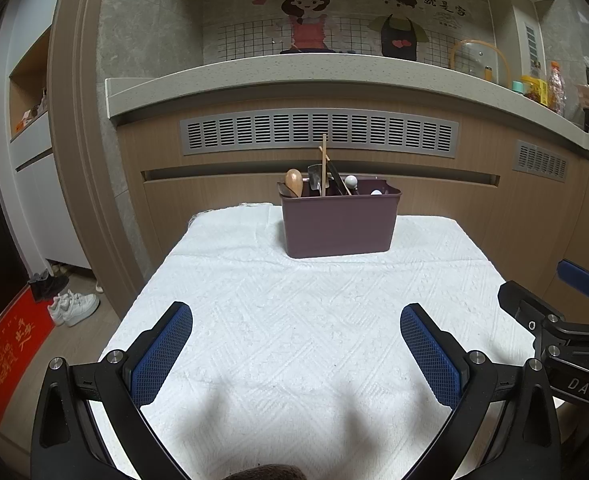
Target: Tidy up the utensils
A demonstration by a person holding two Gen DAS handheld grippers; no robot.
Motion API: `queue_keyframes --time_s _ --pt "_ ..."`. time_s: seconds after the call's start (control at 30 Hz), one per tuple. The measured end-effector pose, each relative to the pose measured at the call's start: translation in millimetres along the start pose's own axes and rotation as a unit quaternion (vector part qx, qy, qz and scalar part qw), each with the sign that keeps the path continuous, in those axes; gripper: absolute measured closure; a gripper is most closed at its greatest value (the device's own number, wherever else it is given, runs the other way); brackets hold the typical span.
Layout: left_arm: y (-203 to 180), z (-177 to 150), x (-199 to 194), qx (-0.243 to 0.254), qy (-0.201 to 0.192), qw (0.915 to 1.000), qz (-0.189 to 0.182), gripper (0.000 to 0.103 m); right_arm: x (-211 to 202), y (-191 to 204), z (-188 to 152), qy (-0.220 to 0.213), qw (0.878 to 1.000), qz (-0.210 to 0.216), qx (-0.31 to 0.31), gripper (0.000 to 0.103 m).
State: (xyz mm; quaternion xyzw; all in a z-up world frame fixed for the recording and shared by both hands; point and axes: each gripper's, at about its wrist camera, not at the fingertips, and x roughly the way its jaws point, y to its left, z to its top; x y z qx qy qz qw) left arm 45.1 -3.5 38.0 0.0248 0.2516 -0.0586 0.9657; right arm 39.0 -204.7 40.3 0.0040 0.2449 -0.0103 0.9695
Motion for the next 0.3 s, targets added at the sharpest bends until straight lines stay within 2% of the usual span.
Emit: queue_keyframes --time_s 0.3 --pt "3.4 -0.9 5.1 -0.007 0.013 0.9999 -0.006 0.000 0.2 -1.1 0.5 0.001 1.000 0.001 0.000 0.005"
